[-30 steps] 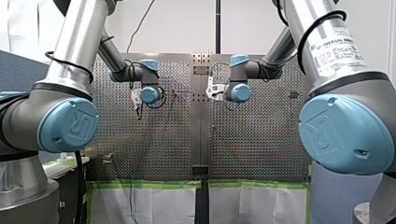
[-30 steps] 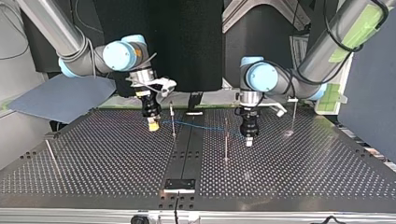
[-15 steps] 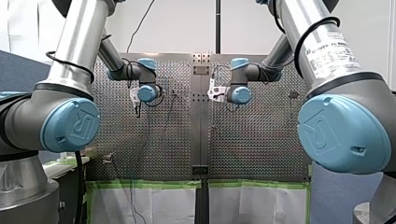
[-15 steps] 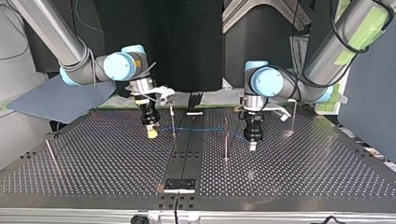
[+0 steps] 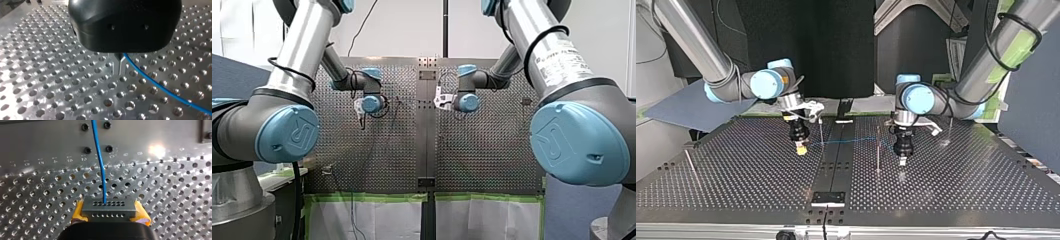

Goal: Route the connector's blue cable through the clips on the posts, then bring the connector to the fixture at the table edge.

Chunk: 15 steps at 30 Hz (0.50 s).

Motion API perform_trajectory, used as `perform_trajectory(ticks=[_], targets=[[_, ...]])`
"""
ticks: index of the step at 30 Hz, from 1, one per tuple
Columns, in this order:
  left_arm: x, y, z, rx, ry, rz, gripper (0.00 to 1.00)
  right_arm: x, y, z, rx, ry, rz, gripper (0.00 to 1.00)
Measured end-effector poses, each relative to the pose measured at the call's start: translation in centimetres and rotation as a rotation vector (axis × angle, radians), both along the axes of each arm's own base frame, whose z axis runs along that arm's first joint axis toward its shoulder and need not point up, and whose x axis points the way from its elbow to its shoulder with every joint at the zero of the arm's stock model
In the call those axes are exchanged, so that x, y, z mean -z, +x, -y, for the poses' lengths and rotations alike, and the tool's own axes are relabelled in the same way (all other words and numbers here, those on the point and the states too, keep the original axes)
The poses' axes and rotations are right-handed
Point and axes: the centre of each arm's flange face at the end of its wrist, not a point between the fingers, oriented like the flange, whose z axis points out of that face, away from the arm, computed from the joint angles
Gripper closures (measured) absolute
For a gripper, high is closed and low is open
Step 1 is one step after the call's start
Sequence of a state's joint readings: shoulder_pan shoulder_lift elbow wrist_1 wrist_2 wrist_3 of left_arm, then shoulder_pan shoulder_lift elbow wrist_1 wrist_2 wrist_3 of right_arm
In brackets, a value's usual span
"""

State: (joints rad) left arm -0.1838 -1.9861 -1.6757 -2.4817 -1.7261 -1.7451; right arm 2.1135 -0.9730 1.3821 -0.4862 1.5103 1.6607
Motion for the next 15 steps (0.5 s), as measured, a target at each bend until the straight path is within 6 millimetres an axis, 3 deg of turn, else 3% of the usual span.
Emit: perform_trajectory(ticks=[7,15], targets=[[-0.8,1.2,-0.5,-0.009,-0.012,0.011,1.0,-1.3,0.5,1.4,-0.006,-0.03,0.02,1.0],[-0.9,1.3,-0.8,-0.026,-0.011,-0.007,1.0,-1.4,0.2,2.0,-0.007,-0.033,0.021,1.0]])
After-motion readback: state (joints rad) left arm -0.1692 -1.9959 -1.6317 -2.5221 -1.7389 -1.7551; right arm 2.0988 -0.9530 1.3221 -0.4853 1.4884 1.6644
